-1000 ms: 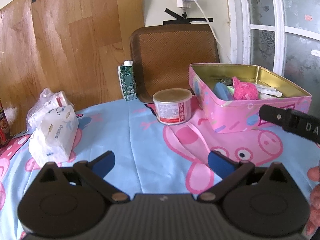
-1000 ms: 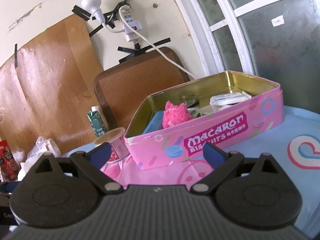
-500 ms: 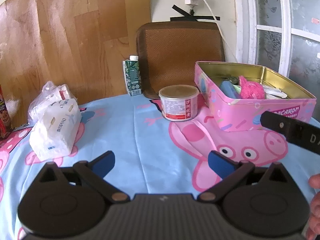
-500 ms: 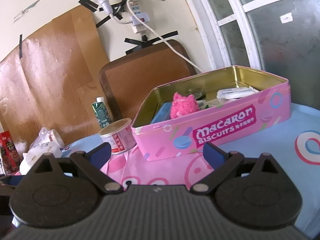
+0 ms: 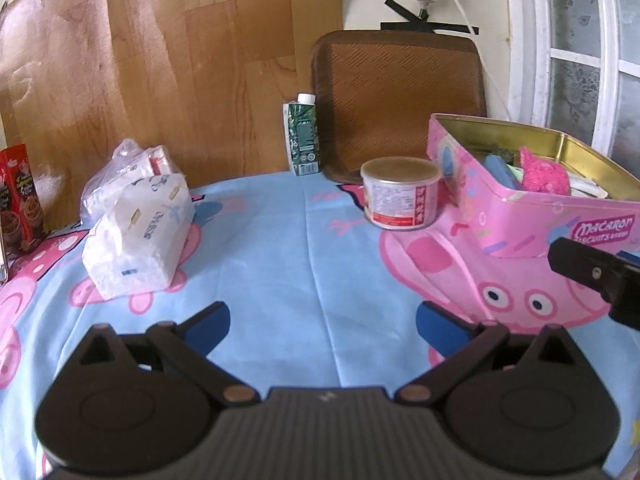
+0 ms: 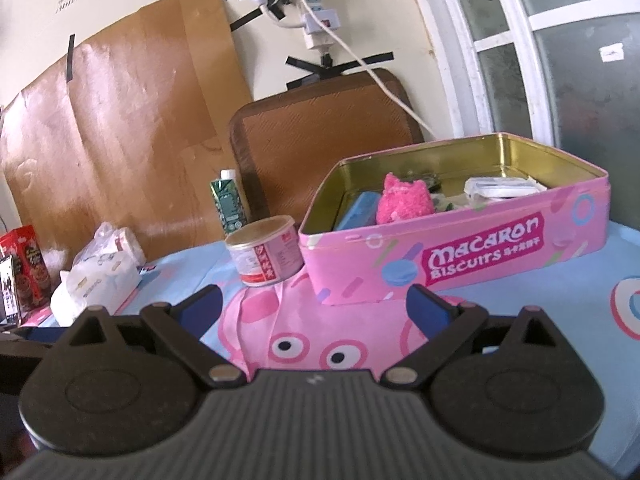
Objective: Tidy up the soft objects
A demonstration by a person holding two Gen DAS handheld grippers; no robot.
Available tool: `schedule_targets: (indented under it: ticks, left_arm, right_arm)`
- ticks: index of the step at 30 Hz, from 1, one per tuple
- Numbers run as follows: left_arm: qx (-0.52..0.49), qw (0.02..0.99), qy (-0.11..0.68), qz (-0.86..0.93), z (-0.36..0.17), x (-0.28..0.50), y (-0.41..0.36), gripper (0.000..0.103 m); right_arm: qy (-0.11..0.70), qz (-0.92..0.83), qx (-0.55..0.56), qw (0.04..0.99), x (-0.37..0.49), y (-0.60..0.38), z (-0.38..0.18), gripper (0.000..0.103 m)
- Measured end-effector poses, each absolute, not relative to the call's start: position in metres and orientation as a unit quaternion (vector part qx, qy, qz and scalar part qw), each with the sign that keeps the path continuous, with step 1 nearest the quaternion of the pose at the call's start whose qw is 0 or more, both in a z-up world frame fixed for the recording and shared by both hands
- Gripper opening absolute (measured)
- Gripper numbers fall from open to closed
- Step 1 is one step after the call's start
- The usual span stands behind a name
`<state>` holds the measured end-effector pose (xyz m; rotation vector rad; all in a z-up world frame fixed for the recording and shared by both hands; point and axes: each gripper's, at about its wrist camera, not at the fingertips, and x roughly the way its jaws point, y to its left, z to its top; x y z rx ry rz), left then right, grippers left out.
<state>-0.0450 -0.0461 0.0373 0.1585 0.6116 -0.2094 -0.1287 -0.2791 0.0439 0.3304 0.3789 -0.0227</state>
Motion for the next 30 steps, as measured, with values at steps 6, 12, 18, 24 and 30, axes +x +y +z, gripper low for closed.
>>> schedule_targets:
  ticks: [6, 12, 18, 24, 30]
  left_arm:
    - [0.071, 0.946, 0.292, -0.120, 0.042, -0.049, -0.044, 0.103]
    - [0.087, 0.951, 0.258, -0.147, 0.054, -0.065, -0.052, 0.103]
    - [0.095, 0.952, 0.251, -0.148, 0.063, -0.073, -0.058, 0.103]
    - [0.119, 0.955, 0.238, -0.129, 0.071, -0.081, -0.064, 0.103]
    - [0.111, 0.955, 0.239, -0.138, 0.078, -0.084, -0.059, 0.103]
  right_arm:
    - [0.184, -0.013, 0.162, 0.970, -0.128, -0.279, 0.045, 0.100]
    - [0.125, -0.078, 0.164, 0.975, -0.142, -0.286, 0.056, 0.103]
    - [0.105, -0.073, 0.171, 0.977, -0.157, -0.292, 0.067, 0.103]
    - [0.117, -0.068, 0.184, 0.974, -0.159, -0.291, 0.068, 0.103]
    - [0.130, -0.058, 0.184, 0.973, -0.158, -0.280, 0.063, 0.103]
